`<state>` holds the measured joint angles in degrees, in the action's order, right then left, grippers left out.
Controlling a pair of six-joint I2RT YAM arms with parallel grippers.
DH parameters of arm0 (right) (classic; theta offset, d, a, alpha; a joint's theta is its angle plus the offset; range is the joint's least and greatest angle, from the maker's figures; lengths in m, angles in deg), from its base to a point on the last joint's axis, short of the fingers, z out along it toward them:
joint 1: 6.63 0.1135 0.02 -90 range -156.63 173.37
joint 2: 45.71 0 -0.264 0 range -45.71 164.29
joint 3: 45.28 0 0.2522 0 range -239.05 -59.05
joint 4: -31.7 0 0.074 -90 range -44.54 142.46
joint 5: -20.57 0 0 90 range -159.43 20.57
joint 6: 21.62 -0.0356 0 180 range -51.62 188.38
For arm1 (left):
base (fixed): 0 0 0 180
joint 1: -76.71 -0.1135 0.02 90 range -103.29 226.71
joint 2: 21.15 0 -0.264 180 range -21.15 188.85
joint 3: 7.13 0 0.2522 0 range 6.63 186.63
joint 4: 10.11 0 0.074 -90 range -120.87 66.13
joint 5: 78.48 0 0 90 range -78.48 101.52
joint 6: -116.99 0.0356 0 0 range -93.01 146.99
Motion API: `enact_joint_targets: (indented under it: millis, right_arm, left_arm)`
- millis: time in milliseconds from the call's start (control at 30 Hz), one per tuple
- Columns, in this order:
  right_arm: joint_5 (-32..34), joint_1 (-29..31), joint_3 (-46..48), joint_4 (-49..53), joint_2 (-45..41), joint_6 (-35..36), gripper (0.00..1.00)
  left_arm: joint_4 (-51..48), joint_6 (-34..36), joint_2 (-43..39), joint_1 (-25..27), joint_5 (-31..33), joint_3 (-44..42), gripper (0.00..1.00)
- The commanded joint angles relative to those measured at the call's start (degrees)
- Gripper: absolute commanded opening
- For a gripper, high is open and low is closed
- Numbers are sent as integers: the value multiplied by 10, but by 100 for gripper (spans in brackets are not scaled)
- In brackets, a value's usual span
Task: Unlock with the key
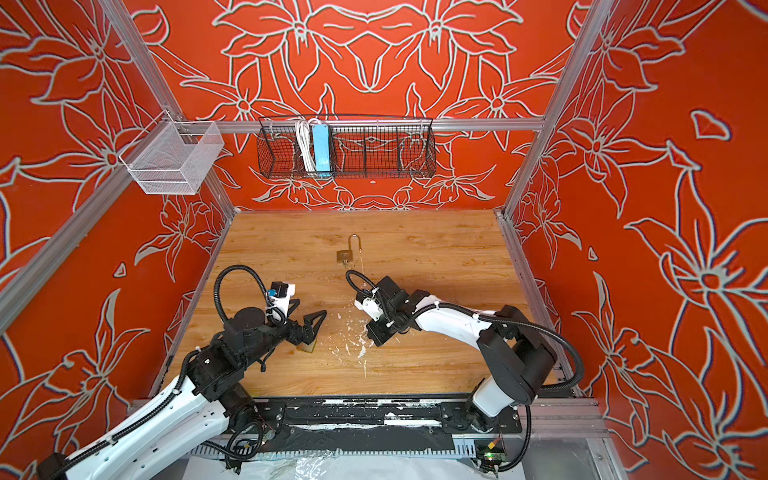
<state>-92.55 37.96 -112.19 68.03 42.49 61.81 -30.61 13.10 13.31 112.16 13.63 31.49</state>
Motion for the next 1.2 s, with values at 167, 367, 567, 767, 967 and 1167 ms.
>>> enact_joint_targets:
  millis: [167,367,567,767,967,1167]
  right_arm:
    - [38,-4,-120,75,-31,2,0]
    - [84,-8,-108,17,-47,35,0]
    - [58,-8,-15,-109,-94,31,0]
    - [55,-8,23,-154,-107,12,0]
    - [42,-9,22,-151,-98,1,0]
    - [16,-9,25,-156,-109,-7,0]
  left_arm:
    - [305,39,32,6,3,-131,92]
    - [469,161,162,13,-36,-138,77]
    - [635,287,313,49,-48,-150,64]
    - [740,280,424,62,-100,-122,61]
    - [752,284,475,93,-65,-84,58]
    - [730,275,498,104,-19,-54,55]
